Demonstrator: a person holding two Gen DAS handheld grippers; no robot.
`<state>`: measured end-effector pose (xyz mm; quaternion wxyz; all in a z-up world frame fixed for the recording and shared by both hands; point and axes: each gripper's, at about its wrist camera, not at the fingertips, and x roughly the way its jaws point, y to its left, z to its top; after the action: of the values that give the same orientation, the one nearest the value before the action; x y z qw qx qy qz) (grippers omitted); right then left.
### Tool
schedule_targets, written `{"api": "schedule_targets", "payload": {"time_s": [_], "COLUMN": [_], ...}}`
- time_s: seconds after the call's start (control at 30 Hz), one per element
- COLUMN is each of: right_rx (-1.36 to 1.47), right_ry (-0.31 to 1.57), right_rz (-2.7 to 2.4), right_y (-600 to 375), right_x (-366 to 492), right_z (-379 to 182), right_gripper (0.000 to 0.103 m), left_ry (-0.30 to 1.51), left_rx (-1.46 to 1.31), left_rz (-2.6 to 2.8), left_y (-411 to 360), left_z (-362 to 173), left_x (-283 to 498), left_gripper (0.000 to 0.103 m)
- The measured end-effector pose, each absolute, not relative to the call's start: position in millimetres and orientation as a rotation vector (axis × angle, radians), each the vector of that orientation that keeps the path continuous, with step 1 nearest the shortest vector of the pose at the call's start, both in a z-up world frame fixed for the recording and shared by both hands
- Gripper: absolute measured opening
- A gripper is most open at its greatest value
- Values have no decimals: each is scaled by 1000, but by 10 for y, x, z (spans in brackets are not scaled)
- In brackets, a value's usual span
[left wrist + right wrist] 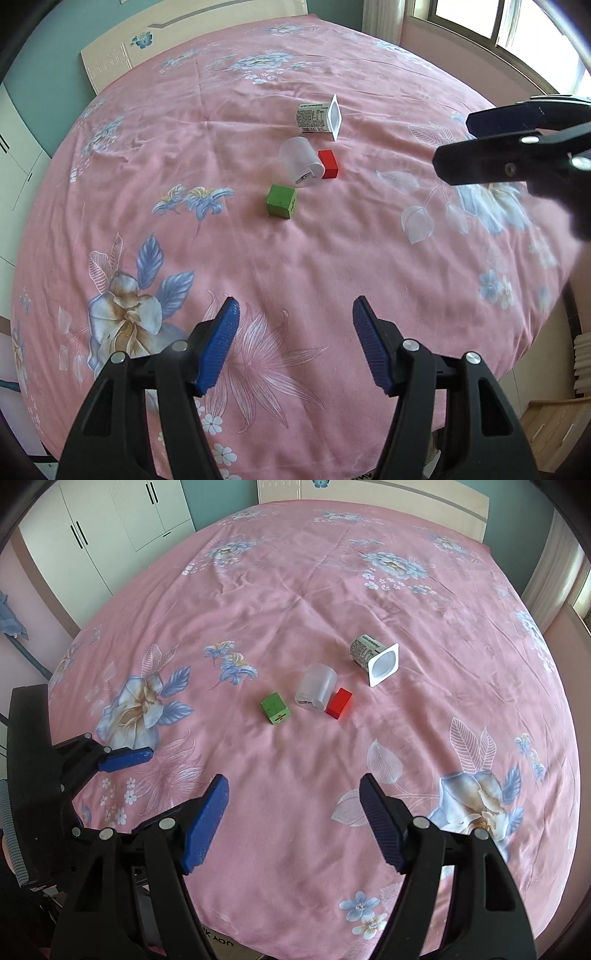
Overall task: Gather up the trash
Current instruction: 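Move both open grippers back over the bed toward the remaining items, then grasp the green block with left gripper while right gripper grasps the clear cup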
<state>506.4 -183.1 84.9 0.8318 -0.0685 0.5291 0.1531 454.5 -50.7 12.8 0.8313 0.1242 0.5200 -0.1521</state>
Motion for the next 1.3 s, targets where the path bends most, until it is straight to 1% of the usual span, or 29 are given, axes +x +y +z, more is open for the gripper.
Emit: {"api": "schedule_targets", "payload": {"time_s": [0.27,0.63,0.97,1.1,1.13,1.2,1.23,1.27,1.3], "right_rx": [-120,-64,-19,4,2,-9,-18,-29,-38], "right_ry": [1170,1258,1310,1340,1342,1338,1335,1333,1333], "right_rz": [324,302,305,330,329,329,326,321,316], "right_y": [-1725,-1567,-1495,-1478,-1471,-1446,-1429,-1417,-1409], "right_x": [5766,6549,6988,7084,7100,7123,7128,7131,7132], "right_z": [483,-206,-596,-739,-770,-812,-825,-836,-845], "right_gripper": [73,73,73,73,73,73,72,67,62], "left_ry": [1103,1081,1028,1042,1042,1040,1040,1034,1031], "left_rx": [263,267,250,219,220,233,234,230,218], "left_rz": [-328,-342,-404,-430,-429,-423,-425,-427,-429], "left_y": [-576,-633,-691,-684,-686,-722,-735,-742,-741], "left_z": [-121,-508,-794,-923,-946,-996,-1026,-1033,-1036], "left_x": [5005,5488,5851,5938,5950,5961,5979,5988,5994], "left_gripper": [66,66,66,66,64,58,50,39,35]}}
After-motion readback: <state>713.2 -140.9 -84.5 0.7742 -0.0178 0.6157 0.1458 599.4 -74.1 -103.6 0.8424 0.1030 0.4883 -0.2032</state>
